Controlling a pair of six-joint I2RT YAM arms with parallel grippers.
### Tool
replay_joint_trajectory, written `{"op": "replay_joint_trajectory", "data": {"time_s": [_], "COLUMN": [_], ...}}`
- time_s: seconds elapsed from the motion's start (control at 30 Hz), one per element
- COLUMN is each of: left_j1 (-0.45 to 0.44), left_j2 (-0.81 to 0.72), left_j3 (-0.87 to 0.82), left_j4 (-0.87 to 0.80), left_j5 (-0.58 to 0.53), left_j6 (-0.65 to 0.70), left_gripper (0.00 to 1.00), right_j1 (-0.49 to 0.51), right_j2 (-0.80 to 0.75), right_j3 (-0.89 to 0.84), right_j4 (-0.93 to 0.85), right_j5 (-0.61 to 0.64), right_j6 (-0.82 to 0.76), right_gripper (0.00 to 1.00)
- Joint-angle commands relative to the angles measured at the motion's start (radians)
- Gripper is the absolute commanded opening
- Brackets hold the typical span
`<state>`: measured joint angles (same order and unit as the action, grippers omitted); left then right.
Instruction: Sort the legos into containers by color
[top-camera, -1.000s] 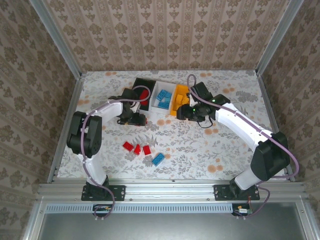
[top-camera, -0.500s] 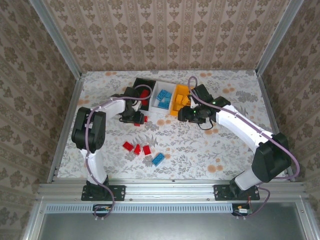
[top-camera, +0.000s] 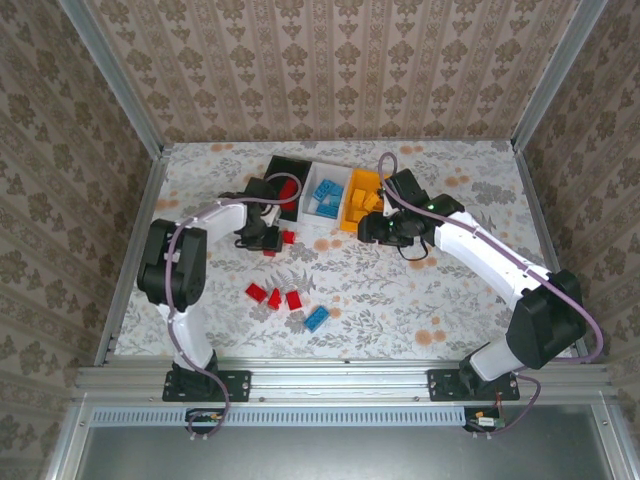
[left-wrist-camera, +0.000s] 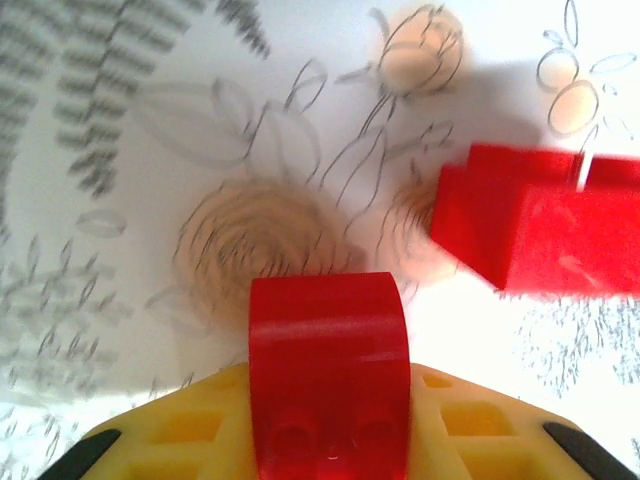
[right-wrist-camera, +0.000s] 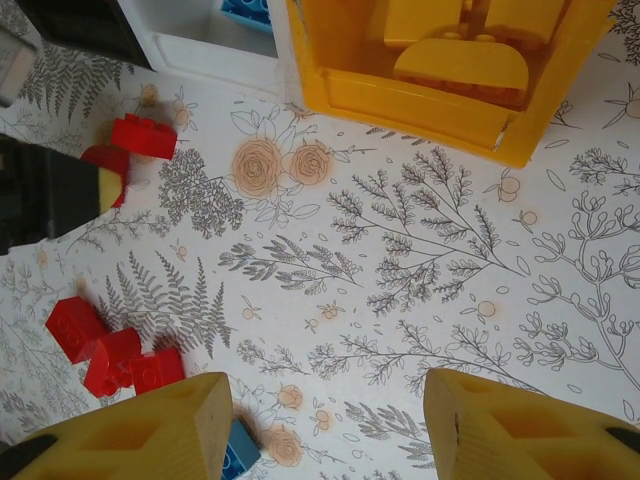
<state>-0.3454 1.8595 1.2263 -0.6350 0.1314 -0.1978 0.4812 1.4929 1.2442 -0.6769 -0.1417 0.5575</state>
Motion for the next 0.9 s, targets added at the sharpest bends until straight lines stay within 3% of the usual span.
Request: {"op": "replay_joint_trajectory", "data": {"time_s": [0.0, 0.13, 0.3, 0.77, 0.87], "left_j1": [0.061, 0.097, 0.097, 0.071, 0.054], "left_j2": [-0.134, -0.215, -0.172, 0.309, 0.370], "left_j3": [-0.028, 0.020, 0.186, 0.774, 0.839], "left_j4": [0.007, 0.038, 0.078, -0.081, -0.118], "left_j5": [0.090, 0.164, 0.189, 0.137, 0.108], "left_j6": [-0.058, -0.081, -0.094, -0.017, -0.003], "left_gripper": [0.32, 0.33, 0.34, 0.35, 0.41], "right_j1": [-0.003, -0.001, 0.011, 0.011, 0.008], "right_j2": [-0.022, -0.039, -0.110, -0.519, -0.589], "right_j3": [-0.026, -0.068, -0.179, -0.396, -0.414], "right_j4": [0.009, 0.022, 0.065, -0.105, -0.159], "right_j5": [0.001, -0.012, -0.015, 0.100, 0.125], "right_j6": [0.010, 0.024, 0.070, 0.129, 0.137], "right_gripper": [0.55, 0.55, 0.56, 0.61, 0.63]}}
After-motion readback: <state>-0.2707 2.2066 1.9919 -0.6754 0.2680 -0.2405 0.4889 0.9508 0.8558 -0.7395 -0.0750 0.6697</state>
